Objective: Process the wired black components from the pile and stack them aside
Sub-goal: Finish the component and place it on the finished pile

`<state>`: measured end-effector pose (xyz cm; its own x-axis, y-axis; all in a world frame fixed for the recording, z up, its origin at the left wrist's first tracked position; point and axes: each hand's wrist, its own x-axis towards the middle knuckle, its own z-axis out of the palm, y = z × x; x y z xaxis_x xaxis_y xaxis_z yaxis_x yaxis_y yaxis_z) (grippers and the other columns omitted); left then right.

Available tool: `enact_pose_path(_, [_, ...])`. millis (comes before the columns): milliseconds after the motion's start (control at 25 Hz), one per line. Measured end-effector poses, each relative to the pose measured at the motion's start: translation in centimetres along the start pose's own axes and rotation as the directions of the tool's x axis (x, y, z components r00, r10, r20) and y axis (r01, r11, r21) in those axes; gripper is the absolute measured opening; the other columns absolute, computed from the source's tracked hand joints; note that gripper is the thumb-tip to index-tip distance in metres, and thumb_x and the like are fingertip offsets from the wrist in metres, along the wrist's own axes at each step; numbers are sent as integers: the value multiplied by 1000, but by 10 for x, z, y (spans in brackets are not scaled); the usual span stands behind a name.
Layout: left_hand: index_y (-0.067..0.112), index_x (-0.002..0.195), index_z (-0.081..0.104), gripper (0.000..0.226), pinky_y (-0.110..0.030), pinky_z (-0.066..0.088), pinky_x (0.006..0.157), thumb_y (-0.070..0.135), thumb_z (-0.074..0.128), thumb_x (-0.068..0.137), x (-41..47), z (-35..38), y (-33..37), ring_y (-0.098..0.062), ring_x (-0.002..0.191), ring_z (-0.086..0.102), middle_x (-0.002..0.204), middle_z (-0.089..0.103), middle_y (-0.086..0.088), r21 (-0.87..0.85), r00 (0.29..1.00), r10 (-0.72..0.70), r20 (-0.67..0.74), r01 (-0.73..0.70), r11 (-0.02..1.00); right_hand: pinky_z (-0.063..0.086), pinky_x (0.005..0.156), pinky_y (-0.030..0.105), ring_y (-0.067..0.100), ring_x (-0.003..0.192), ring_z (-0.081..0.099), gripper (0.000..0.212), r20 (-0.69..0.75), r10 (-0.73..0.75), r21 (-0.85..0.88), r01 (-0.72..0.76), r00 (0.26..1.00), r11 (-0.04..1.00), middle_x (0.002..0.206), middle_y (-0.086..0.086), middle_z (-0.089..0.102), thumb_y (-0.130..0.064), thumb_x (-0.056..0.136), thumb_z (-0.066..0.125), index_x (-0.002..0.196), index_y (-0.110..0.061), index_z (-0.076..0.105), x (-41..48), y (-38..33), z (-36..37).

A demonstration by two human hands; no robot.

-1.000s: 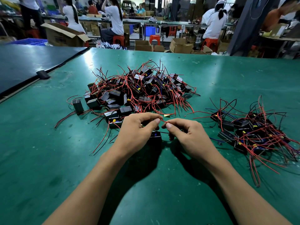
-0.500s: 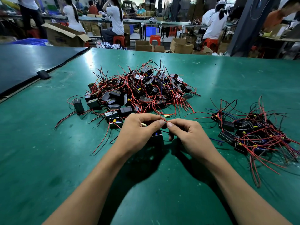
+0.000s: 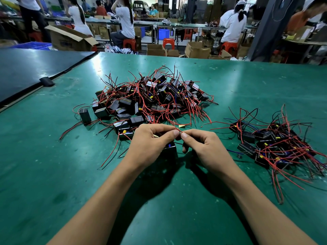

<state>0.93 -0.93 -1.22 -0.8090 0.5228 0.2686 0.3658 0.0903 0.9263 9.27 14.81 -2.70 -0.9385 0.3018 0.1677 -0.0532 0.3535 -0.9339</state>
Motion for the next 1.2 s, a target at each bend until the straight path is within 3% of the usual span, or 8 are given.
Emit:
enact_pose_path(80, [21, 90, 79, 7, -16, 54, 70, 21, 74, 86, 0, 0, -1, -4, 73, 69, 79, 76, 7, -3, 1000, 4, -1, -4, 1000, 51, 67, 49, 10, 58, 54, 18, -5, -8, -31, 8, 1000, 999, 66, -2, 66, -27, 99, 60, 91, -25, 77, 0, 1, 1])
enact_pose_path(160, [20, 89, 79, 7, -25, 55, 70, 22, 73, 87, 0, 0, -1, -12, 73, 70, 77, 75, 5, 8, 1000, 8, -18, -8, 1000, 45, 63, 25, 0, 58, 54, 17, -7, -30, -84, 29, 1000, 996, 67, -4, 69, -27, 98, 62, 93, -26, 77, 0, 1, 1])
enact_pose_path(240, [20, 87, 79, 6, -35, 54, 69, 22, 73, 87, 0, 0, 0, -17, 69, 67, 75, 74, 1, 24, 999, 18, -39, -17, 1000, 41, 60, 15, -4, 59, 56, 15, -6, -45, -121, 44, 999, 992, 69, -8, 71, -28, 97, 64, 94, -26, 78, 1, 0, -1])
enact_pose_path(480, [12, 89, 79, 8, -31, 54, 69, 17, 73, 86, -1, -3, 3, -15, 73, 66, 77, 73, 1, 172, 994, 108, 4, -107, 979, 50, 67, 21, 6, 76, 66, 16, -176, -269, -187, 236, 947, 954, 90, -10, 72, -19, 89, 74, 103, -27, 75, -2, -7, 2])
enact_pose_path(640, [13, 92, 79, 10, -20, 48, 70, 18, 74, 85, 1, -7, 5, -8, 74, 62, 78, 72, 3, 260, 983, 162, 84, -179, 949, 47, 76, 13, 8, 85, 65, 27, -117, -490, -338, 430, 864, 837, 100, 0, 70, 0, 84, 74, 107, -14, 77, -1, -7, -1])
enact_pose_path(800, [15, 94, 80, 11, -24, 48, 71, 19, 73, 86, 2, -8, 5, -11, 74, 61, 78, 70, 1, 267, 975, 189, 116, -214, 940, 46, 79, 11, 5, 91, 66, 18, -99, -487, -311, 438, 868, 844, 100, 1, 72, -6, 87, 74, 104, -9, 78, 1, -4, -2])
enact_pose_path(1000, [18, 90, 79, 8, -21, 50, 70, 22, 74, 85, 1, -9, 3, -5, 75, 63, 74, 70, 11, 281, 980, 174, 101, -196, 940, 53, 78, 25, 11, 90, 68, 14, -44, -422, -260, 398, 905, 880, 97, -1, 72, -11, 90, 72, 103, -10, 78, 2, 0, -4])
enact_pose_path(1200, [18, 84, 79, 6, -8, 45, 60, 20, 74, 86, 0, -4, 4, 3, 67, 62, 69, 68, 13, 259, 988, 108, 110, -134, 956, 52, 69, 41, 19, 84, 66, 12, 20, -539, -554, 458, 842, 695, 95, -3, 69, -21, 96, 65, 100, -14, 74, 1, 2, -7])
